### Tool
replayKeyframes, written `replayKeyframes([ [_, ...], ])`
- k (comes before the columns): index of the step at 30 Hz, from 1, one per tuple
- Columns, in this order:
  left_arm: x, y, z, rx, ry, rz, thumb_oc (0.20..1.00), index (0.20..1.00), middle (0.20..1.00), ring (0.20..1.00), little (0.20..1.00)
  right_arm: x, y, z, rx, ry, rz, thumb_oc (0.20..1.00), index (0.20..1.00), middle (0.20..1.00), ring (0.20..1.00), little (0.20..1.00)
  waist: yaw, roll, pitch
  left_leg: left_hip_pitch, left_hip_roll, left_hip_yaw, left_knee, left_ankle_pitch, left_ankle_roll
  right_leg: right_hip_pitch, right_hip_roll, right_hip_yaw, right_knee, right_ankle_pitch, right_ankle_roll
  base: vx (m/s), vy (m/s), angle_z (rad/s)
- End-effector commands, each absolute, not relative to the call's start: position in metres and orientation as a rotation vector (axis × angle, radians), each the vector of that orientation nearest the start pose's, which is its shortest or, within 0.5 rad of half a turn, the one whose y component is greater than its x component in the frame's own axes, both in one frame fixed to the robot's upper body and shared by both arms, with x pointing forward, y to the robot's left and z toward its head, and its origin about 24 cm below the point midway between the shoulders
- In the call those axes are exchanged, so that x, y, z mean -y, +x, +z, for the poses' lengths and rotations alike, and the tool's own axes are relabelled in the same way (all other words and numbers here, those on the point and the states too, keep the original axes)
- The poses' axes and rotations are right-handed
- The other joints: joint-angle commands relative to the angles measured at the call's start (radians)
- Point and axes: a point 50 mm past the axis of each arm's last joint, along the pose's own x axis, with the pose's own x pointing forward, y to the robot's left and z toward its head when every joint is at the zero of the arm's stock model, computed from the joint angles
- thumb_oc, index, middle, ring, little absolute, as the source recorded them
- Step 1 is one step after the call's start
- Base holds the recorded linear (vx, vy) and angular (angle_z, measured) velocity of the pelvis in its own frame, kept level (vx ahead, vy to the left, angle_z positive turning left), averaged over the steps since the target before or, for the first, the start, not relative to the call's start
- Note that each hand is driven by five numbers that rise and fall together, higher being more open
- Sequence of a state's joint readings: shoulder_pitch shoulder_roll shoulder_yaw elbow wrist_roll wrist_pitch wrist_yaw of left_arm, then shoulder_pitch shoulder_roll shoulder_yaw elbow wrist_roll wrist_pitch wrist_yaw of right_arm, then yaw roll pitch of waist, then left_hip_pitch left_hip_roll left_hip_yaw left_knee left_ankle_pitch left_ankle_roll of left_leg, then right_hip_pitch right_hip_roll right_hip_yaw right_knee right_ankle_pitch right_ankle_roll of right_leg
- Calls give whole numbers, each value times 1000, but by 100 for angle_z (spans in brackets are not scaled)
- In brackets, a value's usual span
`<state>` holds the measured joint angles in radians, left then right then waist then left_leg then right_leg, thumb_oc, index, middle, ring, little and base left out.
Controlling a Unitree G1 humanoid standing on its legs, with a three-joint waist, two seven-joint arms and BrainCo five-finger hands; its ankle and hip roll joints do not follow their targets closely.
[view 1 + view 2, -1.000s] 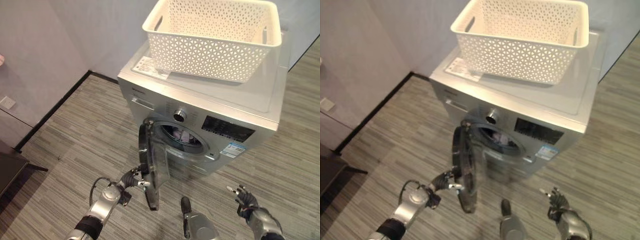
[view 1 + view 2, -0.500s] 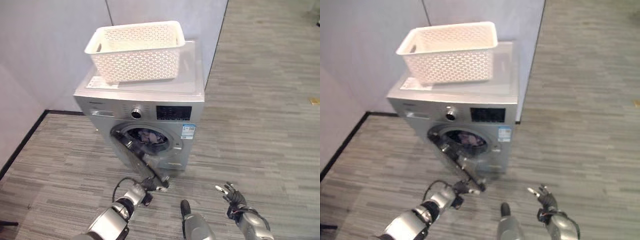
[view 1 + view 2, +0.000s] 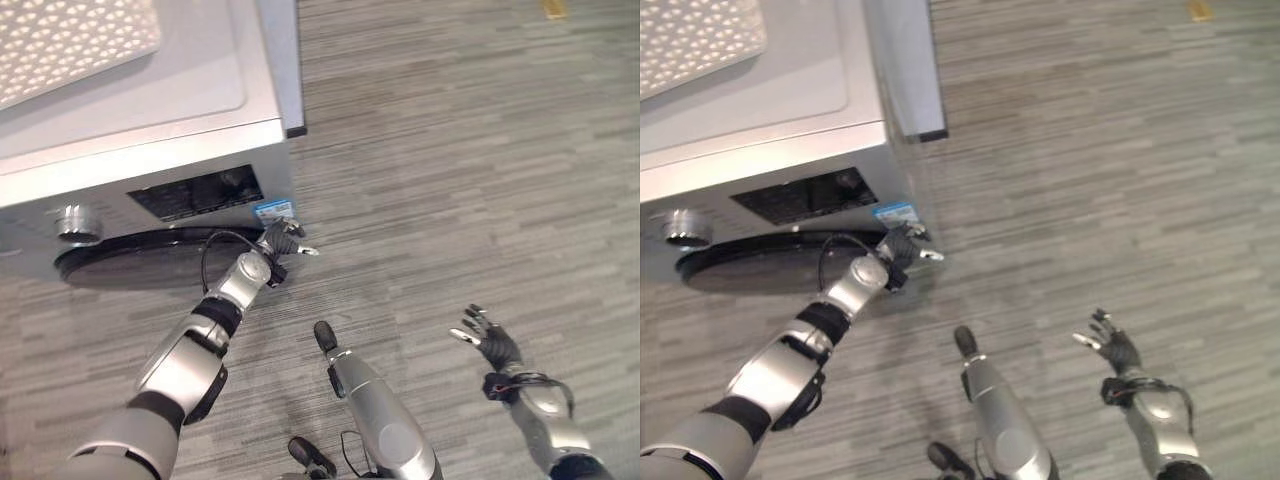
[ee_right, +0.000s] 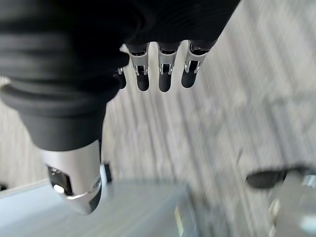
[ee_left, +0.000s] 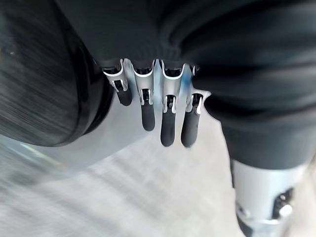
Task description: Grab the laundry basket,head to the washer,open it,put in the laundry and shut it.
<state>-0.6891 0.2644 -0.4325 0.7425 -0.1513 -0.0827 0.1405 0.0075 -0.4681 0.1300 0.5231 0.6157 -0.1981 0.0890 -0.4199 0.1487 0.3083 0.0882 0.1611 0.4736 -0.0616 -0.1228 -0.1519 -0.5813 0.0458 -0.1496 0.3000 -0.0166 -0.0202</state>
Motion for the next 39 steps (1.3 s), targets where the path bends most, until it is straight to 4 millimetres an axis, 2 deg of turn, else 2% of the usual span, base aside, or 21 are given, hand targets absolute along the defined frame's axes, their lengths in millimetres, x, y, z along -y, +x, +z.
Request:
replayKeyframes([
  [1,-142,338,34,-55,211,-140,1000,1000,1000,1000,1000,272,166,-70,-456,156,-183,1000,1000,1000,1000,1000,-7,-39,-174,114,21,-41,74,94,1,160,-38,29,-241,102,137,75,-92,-31],
  [2,-142,338,34,-55,211,-140,1000,1000,1000,1000,1000,272,166,-70,-457,156,-183,1000,1000,1000,1000,1000,-7,-39,-174,114,21,-41,74,94,1,160,-38,29,-241,102,137,227,-224,19],
  [3,-155,291,-11,-174,149,-196,1000,1000,1000,1000,1000,273,151,-85,-526,167,-213,1000,1000,1000,1000,1000,50,-39,-194,113,63,-66,208,195,-14,284,5,34,-291,60,88,260,-264,57],
  [4,-163,276,-22,-209,146,-219,1000,1000,1000,1000,1000,274,148,-87,-539,166,-217,1000,1000,1000,1000,1000,75,-52,-197,88,78,-91,300,225,-5,332,20,44,-314,48,69,260,-269,16],
  [5,-163,275,-22,-211,146,-219,1000,1000,1000,1000,1000,273,148,-87,-540,167,-216,1000,1000,1000,1000,1000,74,-53,-197,87,81,-93,304,223,-7,334,22,43,-317,49,67,178,-237,-58],
  [6,-181,250,-35,-255,118,-204,1000,1000,1000,1000,1000,274,140,-95,-584,171,-232,1000,1000,1000,1000,1000,124,-85,-196,37,101,-152,468,244,21,405,35,57,-348,33,38,138,-189,-58],
  [7,-189,238,-43,-286,92,-192,1000,1000,1000,1000,1000,273,140,-98,-601,163,-224,1000,1000,1000,1000,1000,146,-97,-193,19,104,-177,516,249,32,433,37,73,-361,27,32,158,-203,-45],
  [9,-201,218,-54,-346,-4,-148,1000,1000,1000,1000,1000,273,137,-103,-629,167,-244,1000,1000,1000,1000,1000,191,-128,-186,-53,93,-223,570,208,70,466,10,95,-368,25,33,41,-44,-42],
  [10,-201,217,-54,-347,-4,-148,1000,1000,1000,1000,1000,273,137,-103,-629,168,-243,1000,1000,1000,1000,1000,189,-128,-187,-56,93,-224,573,206,71,465,10,94,-368,24,34,37,12,-24],
  [11,-209,206,-59,-359,-8,-115,1000,1000,1000,1000,1000,273,128,-112,-677,178,-273,1000,1000,1000,1000,1000,219,-157,-185,-108,97,-244,533,145,96,494,-24,100,-365,18,44,33,25,-5],
  [12,-209,206,-59,-359,-7,-114,1000,1000,1000,1000,1000,273,128,-112,-677,179,-272,1000,1000,1000,1000,1000,218,-158,-184,-108,95,-245,533,143,98,495,-25,99,-365,17,45,-11,24,10],
  [13,-214,200,-60,-358,3,-93,1000,1000,1000,1000,1000,273,126,-114,-694,173,-279,1000,1000,1000,1000,1000,234,-185,-183,-145,76,-253,487,134,116,494,-51,102,-364,29,47,-22,46,7],
  [15,-221,192,-67,-383,31,-41,1000,1000,1000,1000,1000,275,117,-120,-724,185,-312,1000,1000,1000,1000,1000,256,-199,-182,-165,61,-296,339,147,97,521,-72,107,-377,24,64,20,108,-2],
  [18,-228,180,-80,-439,19,48,1000,1000,1000,1000,1000,276,102,-131,-802,187,-388,1000,1000,1000,1000,1000,295,-191,-165,-181,58,-396,138,195,59,556,-76,120,-387,8,81,44,164,-1],
  [19,-234,167,-94,-514,21,81,1000,1000,1000,1000,1000,276,93,-137,-871,154,-389,1000,1000,1000,1000,1000,304,-172,-167,-175,59,-459,110,188,45,559,-76,139,-384,2,88,91,214,-37],
  [20,-236,159,-101,-559,19,97,1000,1000,1000,1000,1000,277,86,-140,-902,145,-392,1000,1000,1000,1000,1000,307,-163,-175,-159,56,-476,95,175,43,566,-76,144,-386,-1,91,78,169,-62],
  [21,-236,159,-101,-559,19,97,1000,1000,1000,1000,1000,277,86,-140,-902,144,-392,1000,1000,1000,1000,1000,308,-163,-174,-158,56,-476,94,175,43,567,-76,144,-386,-1,91,66,117,-59],
  [23,-238,140,-119,-678,37,132,1000,1000,1000,1000,1000,278,68,-146,-993,116,-419,1000,1000,1000,1000,1000,303,-142,-195,-127,46,-444,76,162,31,580,-100,133,-385,1,104,89,251,-60],
  [26,-239,126,-131,-772,63,150,1000,1000,1000,1000,1000,277,57,-151,-1064,100,-434,1000,1000,1000,1000,1000,310,-136,-205,-89,21,-423,56,147,36,602,-127,127,-381,5,115,72,219,0],
  [35,-237,110,-144,-878,19,220,1000,1000,1000,1000,1000,258,53,-159,-1170,-40,-297,1000,1000,1000,1000,1000,331,-144,-241,-34,-27,-402,-16,130,62,607,-175,111,-387,22,151,10,118,-1],
  [39,-233,108,-147,-898,-6,228,1000,1000,1000,1000,1000,250,62,-160,-1158,-72,-226,1000,1000,1000,1000,1000,338,-156,-259,-25,-45,-403,-26,115,76,610,-194,96,-387,29,167,-12,83,0],
])
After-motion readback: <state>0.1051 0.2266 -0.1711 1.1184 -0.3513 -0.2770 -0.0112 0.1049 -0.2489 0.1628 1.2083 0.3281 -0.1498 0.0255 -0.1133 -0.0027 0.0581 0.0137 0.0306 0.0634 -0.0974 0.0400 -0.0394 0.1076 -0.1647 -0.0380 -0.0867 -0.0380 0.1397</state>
